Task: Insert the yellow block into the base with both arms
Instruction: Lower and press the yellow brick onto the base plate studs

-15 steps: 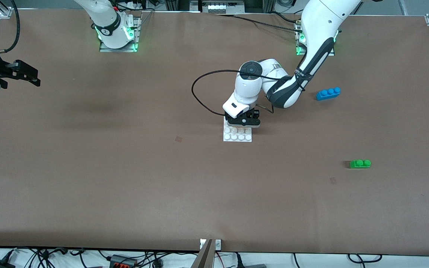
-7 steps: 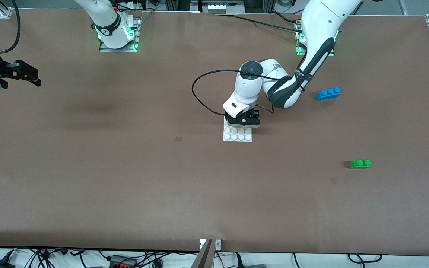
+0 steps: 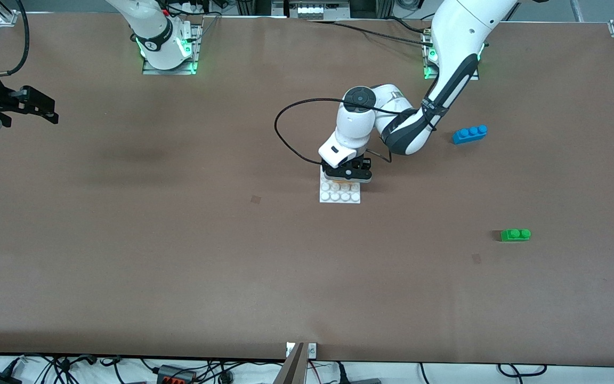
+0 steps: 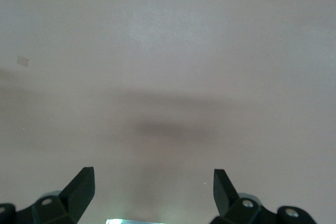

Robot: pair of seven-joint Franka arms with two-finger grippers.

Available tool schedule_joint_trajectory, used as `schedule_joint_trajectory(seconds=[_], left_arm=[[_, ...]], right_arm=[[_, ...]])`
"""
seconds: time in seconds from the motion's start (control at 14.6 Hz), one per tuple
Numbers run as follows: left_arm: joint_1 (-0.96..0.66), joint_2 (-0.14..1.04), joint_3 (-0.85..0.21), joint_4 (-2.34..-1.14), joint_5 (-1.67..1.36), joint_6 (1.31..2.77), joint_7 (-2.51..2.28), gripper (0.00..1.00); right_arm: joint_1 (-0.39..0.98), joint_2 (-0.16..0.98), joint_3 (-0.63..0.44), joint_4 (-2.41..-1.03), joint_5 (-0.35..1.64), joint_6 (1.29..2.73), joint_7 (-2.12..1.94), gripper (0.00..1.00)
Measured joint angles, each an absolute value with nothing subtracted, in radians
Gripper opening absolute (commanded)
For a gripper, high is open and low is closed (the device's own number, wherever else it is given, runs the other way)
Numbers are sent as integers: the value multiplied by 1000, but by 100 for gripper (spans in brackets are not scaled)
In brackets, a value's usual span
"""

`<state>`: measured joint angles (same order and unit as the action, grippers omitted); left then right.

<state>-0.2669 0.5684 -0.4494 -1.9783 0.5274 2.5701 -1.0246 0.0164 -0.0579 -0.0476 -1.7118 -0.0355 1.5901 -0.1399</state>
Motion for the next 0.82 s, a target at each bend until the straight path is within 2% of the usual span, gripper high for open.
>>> schedule_joint_trajectory(seconds=[0.62, 0.82], left_arm=[[-260, 568, -452, -1986, 532, 2586, -1025, 40], [-259, 568, -452, -1989, 532, 2592, -1025, 35]], right_arm=[[16, -58, -48, -1712, -36, 1590, -140, 100], [16, -58, -48, -1712, -36, 1590, -140, 100]])
